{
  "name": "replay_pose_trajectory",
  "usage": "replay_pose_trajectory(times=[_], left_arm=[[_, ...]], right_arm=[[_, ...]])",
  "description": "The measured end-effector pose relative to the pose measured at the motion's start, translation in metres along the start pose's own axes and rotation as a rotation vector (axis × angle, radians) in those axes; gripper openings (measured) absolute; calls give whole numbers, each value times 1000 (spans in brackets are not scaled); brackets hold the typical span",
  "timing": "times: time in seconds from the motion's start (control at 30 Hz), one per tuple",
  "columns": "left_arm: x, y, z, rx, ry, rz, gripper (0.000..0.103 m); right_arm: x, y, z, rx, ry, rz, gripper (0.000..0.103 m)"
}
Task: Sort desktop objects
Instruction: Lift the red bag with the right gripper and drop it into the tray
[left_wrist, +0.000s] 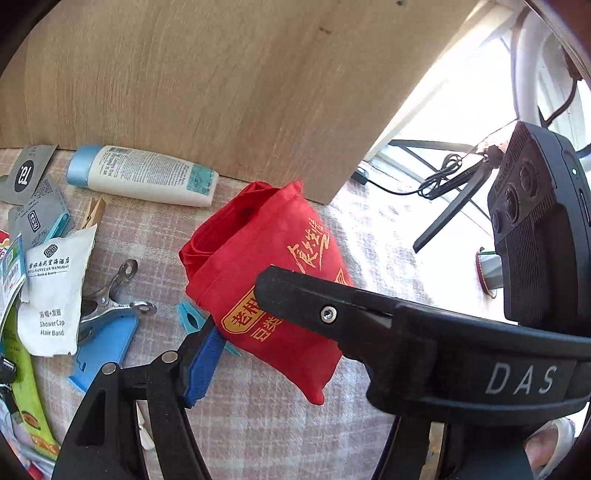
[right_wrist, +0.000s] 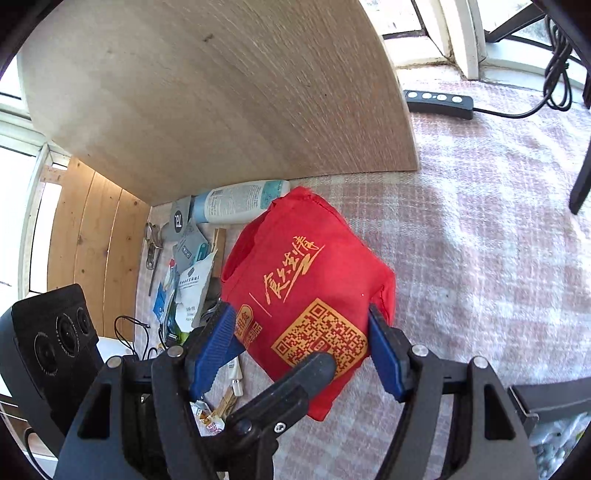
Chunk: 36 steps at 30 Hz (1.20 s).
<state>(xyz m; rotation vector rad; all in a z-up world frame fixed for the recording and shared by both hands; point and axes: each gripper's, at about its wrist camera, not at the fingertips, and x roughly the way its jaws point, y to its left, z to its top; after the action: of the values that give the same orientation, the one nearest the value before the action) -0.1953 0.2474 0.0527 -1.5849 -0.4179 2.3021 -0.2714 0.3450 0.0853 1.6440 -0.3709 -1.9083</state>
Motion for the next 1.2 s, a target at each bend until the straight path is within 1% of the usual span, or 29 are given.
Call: replay_pose_trajectory(times=[0.17,0.3,0.37,0.47,0.5,0.6,0.63,0.77,0.9,1.0,1.2], left_arm=[[-22,-23,-8,52,-16,-34,65],[-30,-64,-22,126,-15,-64,65],[-35,-84,-34,165,-12,-83,65],[-36,-115,-49,214,13,-115,65],[-44,-122,-57,230,24,-129,65],[-39,-157,-71,283,56,-171,65],[-48,-159,-82,301,66,-187,65],[-42,-202,-105,372,109,-233,65],[-38,-238,-127,440,146,-262,66],[-33,-257,-139,475,175,-272,66],[-29,-285,-155,534,201,-270,66]], right_arm=[[-39,3,-28,-13,-63,-27,69],[-75,-10,-50,11,-120,-45,69],[-102,-27,-65,37,-148,-57,69],[-128,-43,-84,74,-181,-77,69],[-140,-50,-92,87,-192,-83,69],[-170,-69,-114,118,-220,-108,69],[-179,-74,-121,128,-229,-118,69],[-212,-96,-152,163,-253,-169,69],[-237,-119,-180,202,-266,-204,69],[-250,-134,-196,232,-275,-214,69],[-266,-151,-215,273,-298,-220,69]])
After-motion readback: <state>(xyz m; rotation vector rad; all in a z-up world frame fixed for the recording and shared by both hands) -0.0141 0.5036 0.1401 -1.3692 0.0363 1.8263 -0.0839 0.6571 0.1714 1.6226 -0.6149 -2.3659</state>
